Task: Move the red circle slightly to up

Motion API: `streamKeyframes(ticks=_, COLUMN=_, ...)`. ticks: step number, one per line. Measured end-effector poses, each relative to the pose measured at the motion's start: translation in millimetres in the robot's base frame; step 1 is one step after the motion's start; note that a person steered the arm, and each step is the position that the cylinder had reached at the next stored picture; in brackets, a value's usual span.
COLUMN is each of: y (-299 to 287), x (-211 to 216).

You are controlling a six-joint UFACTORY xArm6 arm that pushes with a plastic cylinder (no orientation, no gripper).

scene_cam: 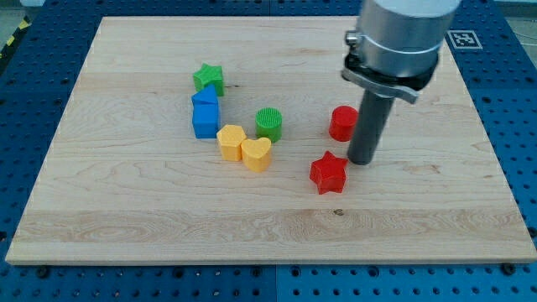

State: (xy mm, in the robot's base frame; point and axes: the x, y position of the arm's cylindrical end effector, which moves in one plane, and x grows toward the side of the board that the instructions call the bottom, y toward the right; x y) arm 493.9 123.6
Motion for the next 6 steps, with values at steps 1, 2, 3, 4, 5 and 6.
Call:
streamKeyframes(ticks=1, y=17.6, x=-11.6)
streamKeyframes(ticks=2, y=2.1, x=-36.9)
streamKeyframes(ticks=3, y=-10.9, x=-45.4)
streamKeyframes(ticks=4, y=-37.9, x=-52.7)
streamKeyframes(ticks=5, y=-44.7, x=-52.7)
streamKeyframes(ticks=6, y=-44.7, x=-52.7)
